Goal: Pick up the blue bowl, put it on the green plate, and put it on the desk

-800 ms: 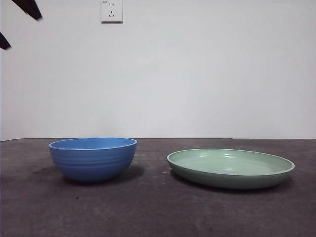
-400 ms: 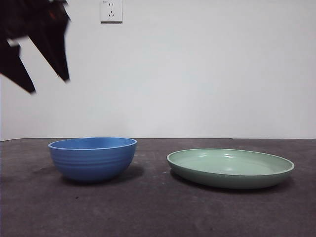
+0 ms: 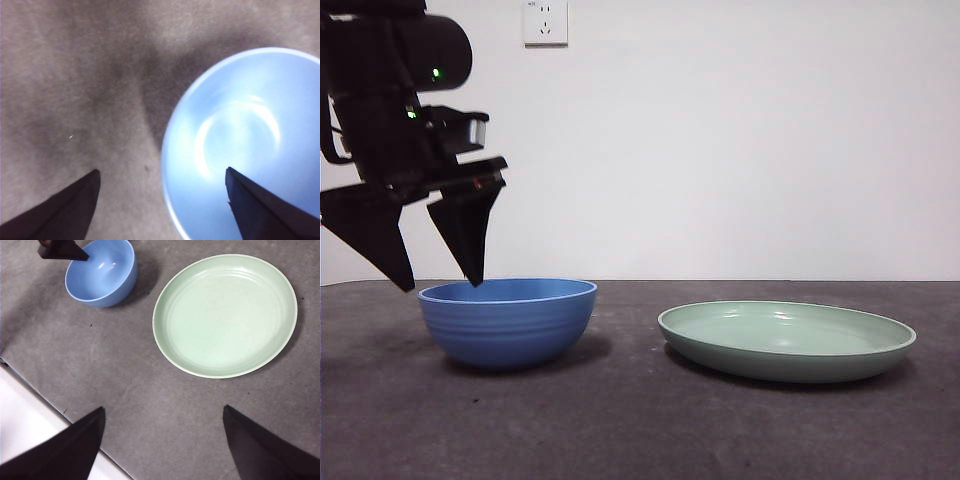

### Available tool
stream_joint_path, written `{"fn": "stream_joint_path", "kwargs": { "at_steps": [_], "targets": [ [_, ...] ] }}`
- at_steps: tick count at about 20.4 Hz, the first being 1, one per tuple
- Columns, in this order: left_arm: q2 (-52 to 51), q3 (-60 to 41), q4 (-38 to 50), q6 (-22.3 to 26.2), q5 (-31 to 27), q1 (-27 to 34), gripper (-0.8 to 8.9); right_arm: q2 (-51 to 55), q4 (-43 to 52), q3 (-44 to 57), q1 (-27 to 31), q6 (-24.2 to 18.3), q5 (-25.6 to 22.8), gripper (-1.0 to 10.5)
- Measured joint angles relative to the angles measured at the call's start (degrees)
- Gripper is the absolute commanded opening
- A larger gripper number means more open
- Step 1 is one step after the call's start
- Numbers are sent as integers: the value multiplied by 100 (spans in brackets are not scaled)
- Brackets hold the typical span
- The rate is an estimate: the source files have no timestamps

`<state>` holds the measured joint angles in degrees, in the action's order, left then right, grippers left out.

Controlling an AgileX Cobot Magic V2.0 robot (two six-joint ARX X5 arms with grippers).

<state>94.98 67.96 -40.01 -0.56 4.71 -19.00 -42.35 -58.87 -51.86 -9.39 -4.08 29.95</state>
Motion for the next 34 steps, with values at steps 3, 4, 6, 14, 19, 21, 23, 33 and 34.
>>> {"fn": "stream_joint_path", "kwargs": {
  "at_steps": [3, 4, 6, 14, 19, 21, 23, 33, 34],
  "targets": [
    [232, 0, 81, -2, 0, 0, 330, 0, 0, 0, 0, 0, 0, 377],
    [297, 0, 79, -28, 0, 0, 330, 0, 0, 0, 0, 0, 0, 377],
    [343, 0, 79, -101, 0, 0, 263, 0, 0, 0, 0, 0, 0, 377],
    [343, 0, 66, -203, 0, 0, 11, 0, 0, 0, 0, 0, 0, 377],
    [334, 0, 146, -326, 11, -2, 11, 0, 0, 0, 0, 0, 0, 377],
    [286, 11, 127, -352, 52, -31, 11, 0, 0, 0, 0, 0, 0, 377],
    [166, 142, 42, -428, 256, -79, 11, 0, 0, 0, 0, 0, 0, 377],
    [-153, 1156, 219, -828, 538, -1311, 12, 0, 0, 0, 0, 0, 0, 377],
    [-72, 1244, 330, -863, 546, -1423, 12, 0, 0, 0, 0, 2, 0, 377]
  ]
}}
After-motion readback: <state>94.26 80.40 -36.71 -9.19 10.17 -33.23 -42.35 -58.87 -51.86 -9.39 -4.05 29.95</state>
